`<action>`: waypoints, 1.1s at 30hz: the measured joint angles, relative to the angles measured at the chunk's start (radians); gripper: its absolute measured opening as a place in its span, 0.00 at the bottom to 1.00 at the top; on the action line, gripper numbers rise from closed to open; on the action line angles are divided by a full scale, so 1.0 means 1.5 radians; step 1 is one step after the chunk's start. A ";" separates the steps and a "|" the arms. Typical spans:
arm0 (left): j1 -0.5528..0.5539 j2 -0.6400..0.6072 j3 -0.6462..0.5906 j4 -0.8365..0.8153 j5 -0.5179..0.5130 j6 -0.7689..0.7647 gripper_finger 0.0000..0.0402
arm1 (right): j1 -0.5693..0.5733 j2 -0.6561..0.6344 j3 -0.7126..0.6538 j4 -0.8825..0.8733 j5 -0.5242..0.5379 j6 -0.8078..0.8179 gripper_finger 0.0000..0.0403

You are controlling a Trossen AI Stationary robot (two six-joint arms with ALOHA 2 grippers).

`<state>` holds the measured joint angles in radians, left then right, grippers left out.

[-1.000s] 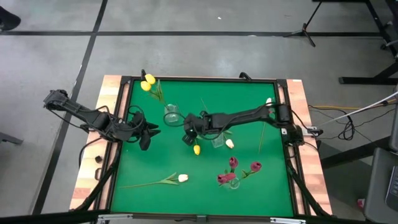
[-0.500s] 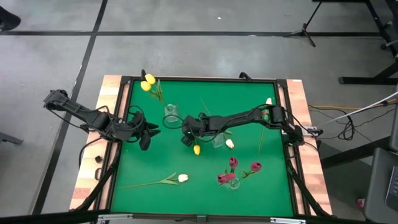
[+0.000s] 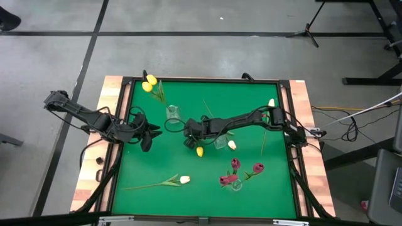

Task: Sort flowers into vase by color
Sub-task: Put the yellow tulip into the top left transparent vase

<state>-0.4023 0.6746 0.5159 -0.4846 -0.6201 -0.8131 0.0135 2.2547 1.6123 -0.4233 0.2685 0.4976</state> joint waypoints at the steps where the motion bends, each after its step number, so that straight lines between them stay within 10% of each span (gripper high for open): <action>1: 0.000 0.000 0.000 0.000 0.000 0.000 0.34 | 0.000 0.000 0.000 0.000 0.000 0.000 0.21; 6: 0.000 0.000 0.000 0.000 0.000 -0.010 0.34 | -0.001 0.000 0.001 -0.006 0.000 0.002 0.03; 33: 0.000 0.000 0.000 0.000 0.000 -0.015 0.34 | -0.082 0.000 0.251 -0.307 0.111 0.024 0.01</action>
<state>-0.4023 0.6750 0.5159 -0.4850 -0.6197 -0.8356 -0.1100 2.2543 1.9885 -0.8832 0.4351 0.5338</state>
